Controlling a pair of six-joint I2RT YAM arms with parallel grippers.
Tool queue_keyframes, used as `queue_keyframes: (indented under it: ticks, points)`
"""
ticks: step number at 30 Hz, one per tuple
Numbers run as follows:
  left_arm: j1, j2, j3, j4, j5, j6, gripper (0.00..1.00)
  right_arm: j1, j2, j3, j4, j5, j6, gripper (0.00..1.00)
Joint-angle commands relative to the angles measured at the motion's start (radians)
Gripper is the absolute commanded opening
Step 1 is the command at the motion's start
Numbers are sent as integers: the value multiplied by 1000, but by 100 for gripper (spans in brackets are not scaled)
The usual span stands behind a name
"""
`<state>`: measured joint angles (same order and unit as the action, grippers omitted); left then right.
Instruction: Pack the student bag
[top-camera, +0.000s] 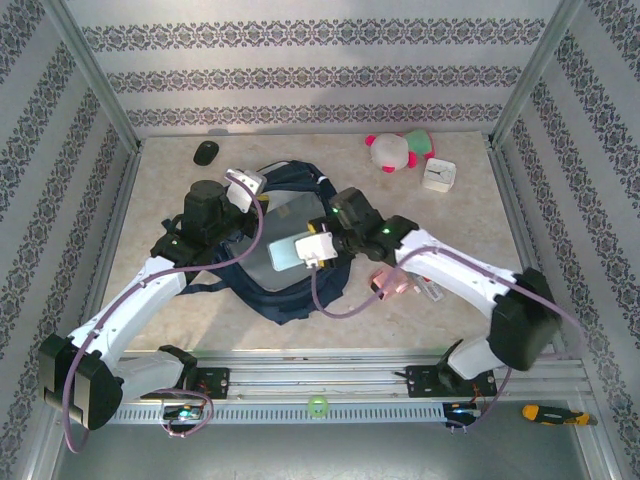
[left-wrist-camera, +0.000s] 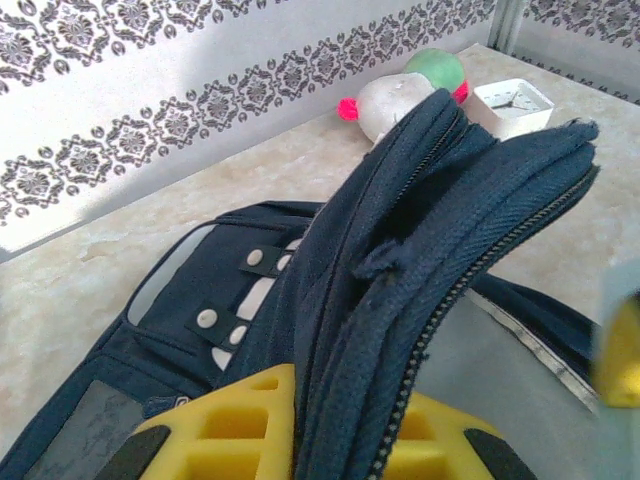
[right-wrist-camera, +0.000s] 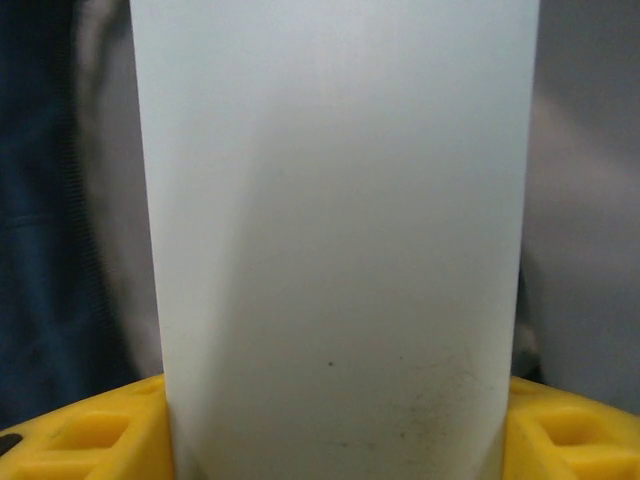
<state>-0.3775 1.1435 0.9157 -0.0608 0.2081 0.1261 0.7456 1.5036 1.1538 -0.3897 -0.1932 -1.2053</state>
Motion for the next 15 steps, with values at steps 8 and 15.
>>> queue_keyframes:
  ticks: [8,15]
  points:
    - [6,-52,84,88,133,-29,8,27,346,279,132,59,-123,41]
    - [7,-61,89,89,141,-39,8,23,492,402,150,31,-103,44]
